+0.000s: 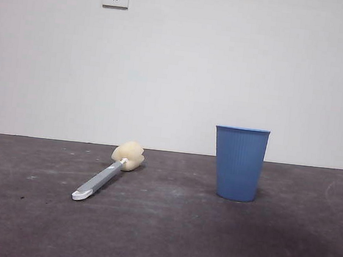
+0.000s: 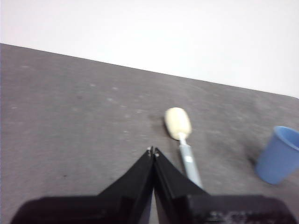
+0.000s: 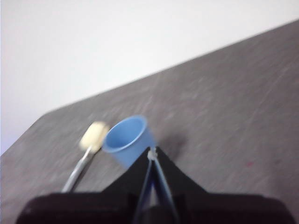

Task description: Pick up the cup brush,pick up the cup,insert the brush into the cup,clean the cup,put the cup brush back,put the cup back to the fixed position on the table

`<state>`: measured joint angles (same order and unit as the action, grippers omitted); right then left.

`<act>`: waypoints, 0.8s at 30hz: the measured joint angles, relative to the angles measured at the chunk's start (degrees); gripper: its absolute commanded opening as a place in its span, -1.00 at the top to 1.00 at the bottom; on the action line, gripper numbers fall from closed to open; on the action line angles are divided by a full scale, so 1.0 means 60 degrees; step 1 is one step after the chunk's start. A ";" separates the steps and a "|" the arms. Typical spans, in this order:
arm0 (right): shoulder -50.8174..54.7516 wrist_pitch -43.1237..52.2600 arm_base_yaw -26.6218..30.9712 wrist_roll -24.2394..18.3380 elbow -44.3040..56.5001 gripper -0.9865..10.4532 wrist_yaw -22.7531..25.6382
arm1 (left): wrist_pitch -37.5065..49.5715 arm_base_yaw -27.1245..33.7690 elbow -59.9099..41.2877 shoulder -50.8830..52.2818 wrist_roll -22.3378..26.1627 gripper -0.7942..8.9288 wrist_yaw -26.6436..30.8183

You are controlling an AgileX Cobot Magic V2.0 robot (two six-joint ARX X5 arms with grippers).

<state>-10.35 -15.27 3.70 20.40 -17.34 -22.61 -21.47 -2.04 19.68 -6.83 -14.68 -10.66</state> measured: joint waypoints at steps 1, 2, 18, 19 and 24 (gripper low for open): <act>-0.0288 -0.0310 0.0000 -0.0098 -0.0335 0.85 -0.0306 | -0.0215 0.0000 0.0332 -0.0200 0.0011 0.85 -0.0219; -0.0568 -0.0656 0.0000 -0.0233 -0.0685 0.85 -0.0627 | -0.0455 0.0000 0.0681 -0.0412 0.0058 0.85 -0.0459; -0.3949 -0.7107 -0.0554 -0.4044 -0.5792 0.85 -0.2481 | -0.5289 0.0000 0.5144 -0.3413 0.2550 0.85 -0.3523; -0.4011 -0.7344 -0.0652 -0.4146 -0.5941 0.85 -0.2481 | -0.5599 0.0000 0.5337 -0.3530 0.2714 0.85 -0.3657; -0.4076 -0.7865 -0.1016 -0.4539 -0.6116 0.81 -0.2473 | -0.6204 -0.0058 0.5796 -0.3756 0.3133 0.84 -0.3741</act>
<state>-34.81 -62.46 -2.39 -6.83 -54.04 -37.45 -58.70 -2.39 54.46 -29.36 4.12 -33.10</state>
